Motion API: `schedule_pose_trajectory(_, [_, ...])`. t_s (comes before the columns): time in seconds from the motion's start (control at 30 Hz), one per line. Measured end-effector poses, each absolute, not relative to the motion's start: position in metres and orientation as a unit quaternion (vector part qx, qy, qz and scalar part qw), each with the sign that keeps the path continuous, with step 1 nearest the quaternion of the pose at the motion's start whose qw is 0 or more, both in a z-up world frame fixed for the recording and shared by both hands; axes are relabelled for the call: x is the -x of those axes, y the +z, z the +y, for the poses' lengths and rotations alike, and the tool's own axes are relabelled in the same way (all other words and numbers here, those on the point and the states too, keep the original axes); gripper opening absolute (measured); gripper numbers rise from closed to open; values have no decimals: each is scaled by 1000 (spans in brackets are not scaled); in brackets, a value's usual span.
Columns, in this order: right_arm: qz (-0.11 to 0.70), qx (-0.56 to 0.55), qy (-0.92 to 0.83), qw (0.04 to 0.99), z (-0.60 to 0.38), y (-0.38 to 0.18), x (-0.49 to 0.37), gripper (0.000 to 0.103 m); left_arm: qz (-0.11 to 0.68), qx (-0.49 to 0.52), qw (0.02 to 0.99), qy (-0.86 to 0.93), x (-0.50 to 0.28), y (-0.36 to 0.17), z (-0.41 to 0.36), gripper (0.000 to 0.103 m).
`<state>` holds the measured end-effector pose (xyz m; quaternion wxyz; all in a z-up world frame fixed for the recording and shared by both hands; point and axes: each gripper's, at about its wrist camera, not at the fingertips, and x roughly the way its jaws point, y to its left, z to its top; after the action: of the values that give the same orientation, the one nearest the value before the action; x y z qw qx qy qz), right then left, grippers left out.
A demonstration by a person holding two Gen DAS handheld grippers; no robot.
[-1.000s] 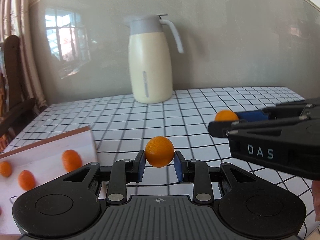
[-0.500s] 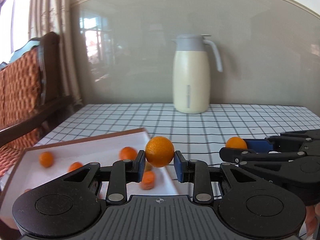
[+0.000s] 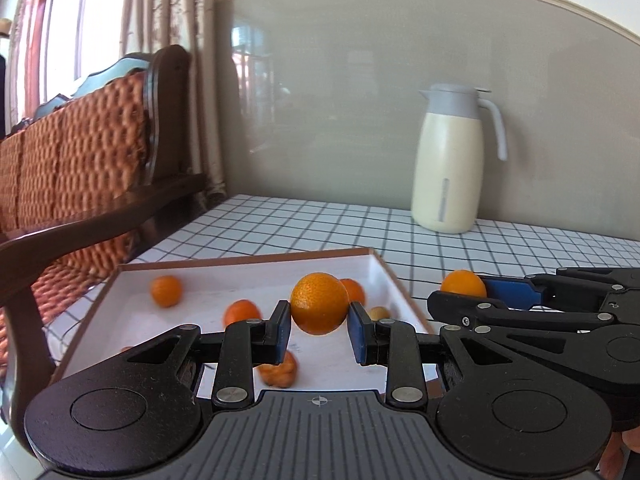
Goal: Organize fruits
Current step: 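Carry both tangerines in the two tools over the white box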
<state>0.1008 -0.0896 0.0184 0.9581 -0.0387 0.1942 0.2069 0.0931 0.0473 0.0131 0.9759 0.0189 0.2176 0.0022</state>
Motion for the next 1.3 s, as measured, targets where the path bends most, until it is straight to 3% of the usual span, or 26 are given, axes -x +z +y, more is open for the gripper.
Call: schedule_pose_trajectory(1.3, [139,1,199,970,-47,18,-124,22,200,31,974,105,-109,11,142,31])
